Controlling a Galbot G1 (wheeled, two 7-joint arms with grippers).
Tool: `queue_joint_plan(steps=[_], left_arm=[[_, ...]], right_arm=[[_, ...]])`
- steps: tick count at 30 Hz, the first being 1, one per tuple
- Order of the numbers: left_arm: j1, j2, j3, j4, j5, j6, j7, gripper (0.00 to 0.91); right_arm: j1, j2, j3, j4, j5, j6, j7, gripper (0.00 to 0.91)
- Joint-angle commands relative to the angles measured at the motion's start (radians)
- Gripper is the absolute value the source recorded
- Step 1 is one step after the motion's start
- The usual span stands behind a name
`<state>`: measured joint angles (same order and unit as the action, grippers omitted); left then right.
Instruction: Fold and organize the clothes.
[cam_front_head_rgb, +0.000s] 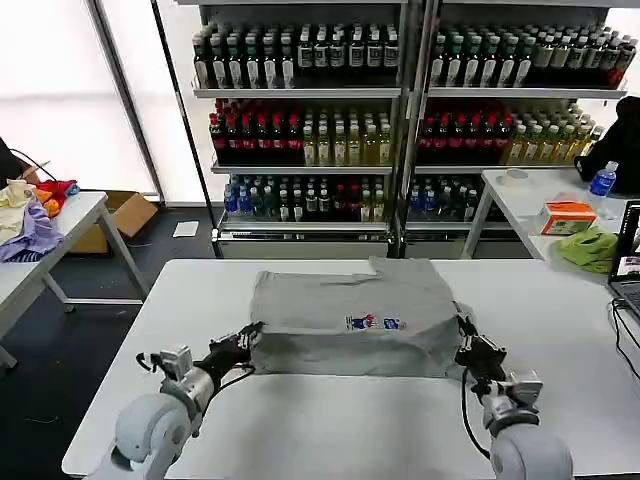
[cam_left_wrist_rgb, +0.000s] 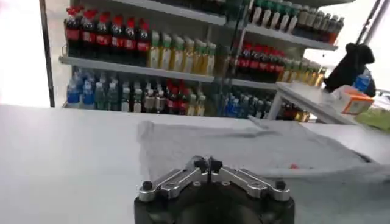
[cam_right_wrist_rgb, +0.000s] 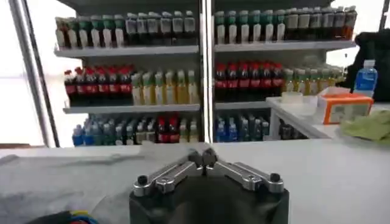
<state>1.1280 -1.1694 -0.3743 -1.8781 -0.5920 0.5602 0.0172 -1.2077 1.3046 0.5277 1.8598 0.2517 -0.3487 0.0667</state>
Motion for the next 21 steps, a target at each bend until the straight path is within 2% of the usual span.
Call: queue_joint_plan(steps=[1, 9, 16, 21], left_arm=[[-0.110, -0.031, 0.040, 0.149, 0.044, -0.007, 0.019, 0.907], [-0.053, -0.005, -0.009, 0.086, 0.063, -0.006, 0.001, 0.907], [0.107, 0.015, -0.050, -0.063, 0.130, 0.000, -0.021, 0.907], [0.198, -0.004, -0.034, -0.143, 0.128, 0.016, -0.030, 0.907]], right_arm=[[0.156, 0.011, -0.066, -0.187, -0.096, 0.006, -0.004, 0.907], [0.135, 0.016, -0.063, -0.139, -0.098, -0.003, 0.002, 0.907], [-0.013, -0.005, 0.024, 0.031, -0.102, -0.097, 0.038, 0.907], [-0.138, -0.003, 0.066, 0.143, -0.095, -0.160, 0.054, 0.907]])
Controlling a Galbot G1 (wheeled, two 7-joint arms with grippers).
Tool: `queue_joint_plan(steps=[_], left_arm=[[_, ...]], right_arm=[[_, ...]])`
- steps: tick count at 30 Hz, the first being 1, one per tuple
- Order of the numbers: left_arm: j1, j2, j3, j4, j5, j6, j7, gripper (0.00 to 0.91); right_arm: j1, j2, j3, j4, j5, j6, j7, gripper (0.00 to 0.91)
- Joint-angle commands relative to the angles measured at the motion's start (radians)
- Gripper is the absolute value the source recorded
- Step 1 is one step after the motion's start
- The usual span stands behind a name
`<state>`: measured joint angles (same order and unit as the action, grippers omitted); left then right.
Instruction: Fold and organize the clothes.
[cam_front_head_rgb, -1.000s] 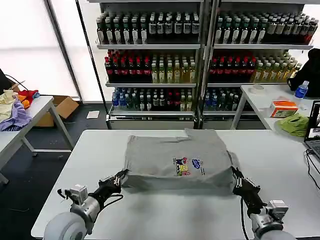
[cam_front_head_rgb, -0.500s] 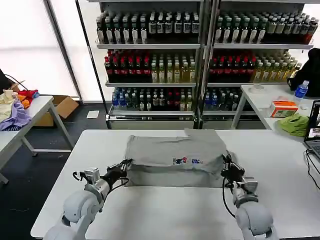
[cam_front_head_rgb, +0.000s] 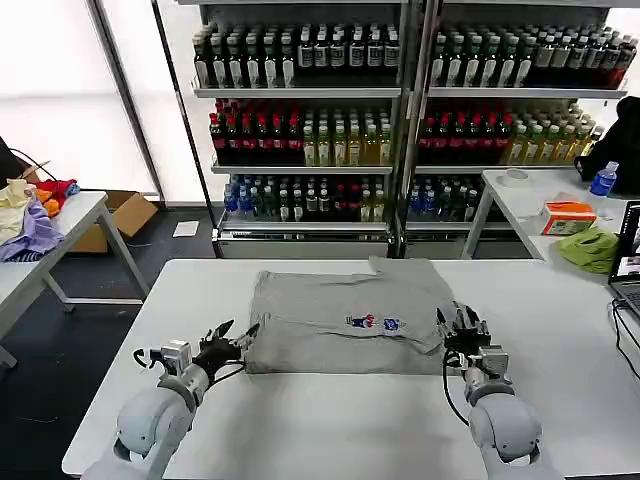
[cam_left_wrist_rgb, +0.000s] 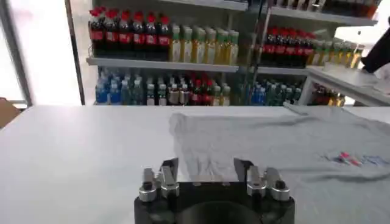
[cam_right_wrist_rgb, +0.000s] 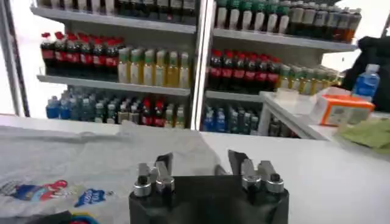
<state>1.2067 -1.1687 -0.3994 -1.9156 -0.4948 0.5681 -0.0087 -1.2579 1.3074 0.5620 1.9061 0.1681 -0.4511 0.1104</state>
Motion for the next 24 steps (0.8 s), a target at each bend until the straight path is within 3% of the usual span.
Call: queue_joint_plan(steps=[1, 7, 8, 9, 10, 11, 13, 14, 15, 17, 18, 24], left_arm=[[0.123, -0.012, -0.001, -0.104, 0.033, 0.008, -0.005, 0.907], [0.123, -0.060, 0.030, -0.054, 0.059, 0.008, -0.017, 0.907], [0.120, -0.063, 0.034, -0.043, 0.059, 0.008, -0.016, 0.907], [0.119, -0.066, 0.035, -0.040, 0.059, 0.008, -0.017, 0.907], [0.113, -0.068, 0.036, -0.030, 0.060, 0.008, -0.017, 0.907], [0.105, -0.070, 0.035, -0.024, 0.060, 0.008, -0.017, 0.907], [0.092, -0.072, 0.033, -0.013, 0.059, 0.008, -0.018, 0.867], [0.088, -0.073, 0.032, -0.011, 0.057, 0.008, -0.022, 0.776], [0.085, -0.073, 0.032, -0.009, 0.054, 0.008, -0.021, 0.433], [0.081, -0.072, 0.033, -0.003, 0.047, 0.007, -0.015, 0.060], [0.080, -0.074, 0.033, 0.005, 0.047, 0.006, -0.016, 0.020], [0.083, -0.085, 0.032, 0.027, 0.049, -0.003, -0.012, 0.020]], right_arm=[[-0.108, -0.004, 0.034, 0.101, -0.013, -0.061, 0.011, 0.907], [-0.170, 0.023, 0.048, 0.082, 0.004, -0.074, 0.040, 0.907], [-0.173, 0.026, 0.047, 0.075, 0.016, -0.077, 0.049, 0.826], [-0.173, 0.029, 0.046, 0.068, 0.020, -0.078, 0.053, 0.212], [-0.172, 0.032, 0.045, 0.059, 0.026, -0.079, 0.056, 0.212], [-0.167, 0.034, 0.042, 0.045, 0.036, -0.077, 0.057, 0.000], [-0.160, 0.036, 0.036, 0.036, 0.048, -0.073, 0.056, 0.000], [-0.147, 0.039, 0.027, 0.017, 0.062, -0.070, 0.058, 0.000], [-0.139, 0.041, 0.022, 0.009, 0.062, -0.071, 0.061, 0.000], [-0.128, 0.043, 0.011, 0.001, 0.063, -0.071, 0.062, 0.000], [-0.125, 0.043, 0.006, -0.003, 0.064, -0.072, 0.064, 0.000], [-0.121, 0.044, -0.004, -0.015, 0.077, -0.084, 0.071, 0.000]])
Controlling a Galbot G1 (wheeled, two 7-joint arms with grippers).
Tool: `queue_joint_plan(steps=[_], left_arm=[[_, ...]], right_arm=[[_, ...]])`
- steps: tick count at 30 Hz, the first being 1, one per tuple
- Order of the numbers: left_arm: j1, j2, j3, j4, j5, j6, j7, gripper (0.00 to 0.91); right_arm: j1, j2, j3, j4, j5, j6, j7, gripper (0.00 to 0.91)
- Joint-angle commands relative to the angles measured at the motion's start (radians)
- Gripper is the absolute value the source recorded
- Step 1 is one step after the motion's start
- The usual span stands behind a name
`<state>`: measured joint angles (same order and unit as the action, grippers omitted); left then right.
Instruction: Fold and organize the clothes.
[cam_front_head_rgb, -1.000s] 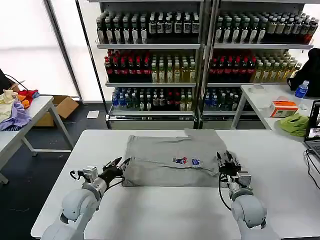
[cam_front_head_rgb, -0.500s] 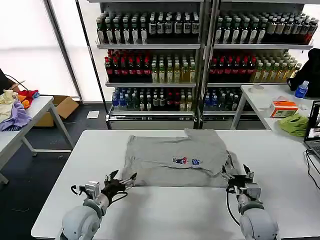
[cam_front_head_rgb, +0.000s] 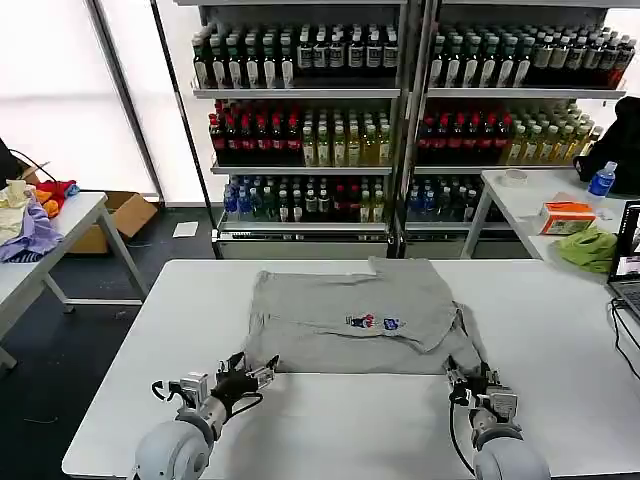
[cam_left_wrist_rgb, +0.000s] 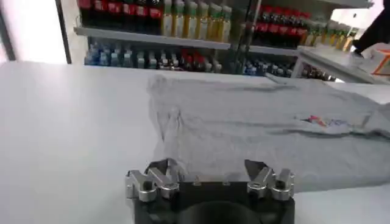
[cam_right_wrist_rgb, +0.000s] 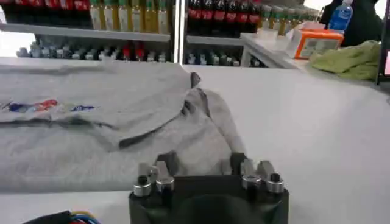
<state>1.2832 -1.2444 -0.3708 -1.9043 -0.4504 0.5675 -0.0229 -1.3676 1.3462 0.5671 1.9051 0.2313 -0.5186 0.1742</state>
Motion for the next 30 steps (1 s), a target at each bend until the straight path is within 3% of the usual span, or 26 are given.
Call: queue_joint_plan(steps=[1, 21, 30], left_arm=[[0.008, -0.010, 0.004, 0.016, 0.004, -0.003, 0.004, 0.020], [0.059, 0.002, -0.030, -0.012, -0.007, -0.036, 0.005, 0.020], [0.295, 0.000, -0.154, -0.201, 0.056, 0.006, 0.019, 0.020]], right_arm=[[-0.011, 0.005, -0.009, -0.014, 0.017, -0.019, 0.009, 0.000], [-0.071, -0.031, -0.012, 0.087, 0.052, 0.005, -0.042, 0.000], [-0.242, -0.063, 0.002, 0.263, 0.094, -0.019, -0.048, 0.000]])
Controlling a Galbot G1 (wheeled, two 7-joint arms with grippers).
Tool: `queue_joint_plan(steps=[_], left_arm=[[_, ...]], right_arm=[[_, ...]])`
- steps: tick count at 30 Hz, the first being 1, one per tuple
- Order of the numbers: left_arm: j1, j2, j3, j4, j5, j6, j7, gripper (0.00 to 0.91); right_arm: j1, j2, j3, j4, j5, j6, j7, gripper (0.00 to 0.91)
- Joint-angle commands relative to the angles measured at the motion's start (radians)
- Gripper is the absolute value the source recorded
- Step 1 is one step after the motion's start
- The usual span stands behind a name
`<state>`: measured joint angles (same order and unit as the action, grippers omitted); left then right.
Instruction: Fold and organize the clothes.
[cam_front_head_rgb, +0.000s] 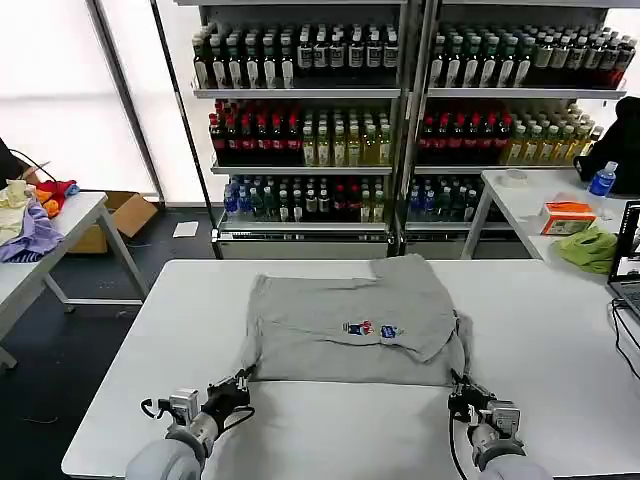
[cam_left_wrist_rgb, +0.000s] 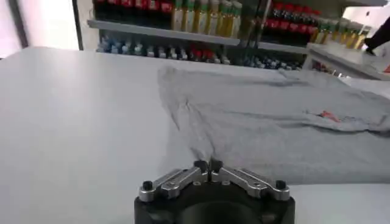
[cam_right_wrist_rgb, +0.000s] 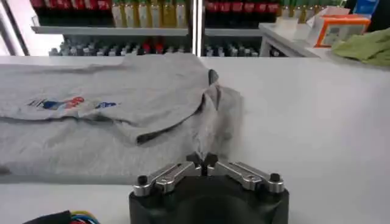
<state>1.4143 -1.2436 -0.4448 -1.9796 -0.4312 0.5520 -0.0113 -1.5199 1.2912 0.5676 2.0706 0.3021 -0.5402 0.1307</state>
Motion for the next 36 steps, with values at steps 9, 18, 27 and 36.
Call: queue_joint_plan(steps=[9, 18, 27, 36], left_arm=[[0.390, -0.003, -0.197, -0.280, 0.091, 0.026, 0.042, 0.020], [0.516, -0.036, -0.235, -0.324, 0.114, 0.026, 0.087, 0.907], [0.482, -0.025, -0.341, -0.391, 0.078, 0.026, 0.084, 0.907], [0.203, 0.172, -0.389, -0.250, -0.067, 0.024, 0.154, 0.907]], right_arm=[[-0.300, -0.025, 0.037, 0.238, -0.012, -0.038, -0.030, 0.000], [-0.353, -0.015, 0.046, 0.252, -0.052, -0.032, -0.075, 0.907], [-0.203, -0.045, 0.114, 0.255, 0.043, 0.000, -0.082, 0.907], [0.189, -0.158, 0.097, 0.055, 0.184, -0.003, -0.131, 0.907]])
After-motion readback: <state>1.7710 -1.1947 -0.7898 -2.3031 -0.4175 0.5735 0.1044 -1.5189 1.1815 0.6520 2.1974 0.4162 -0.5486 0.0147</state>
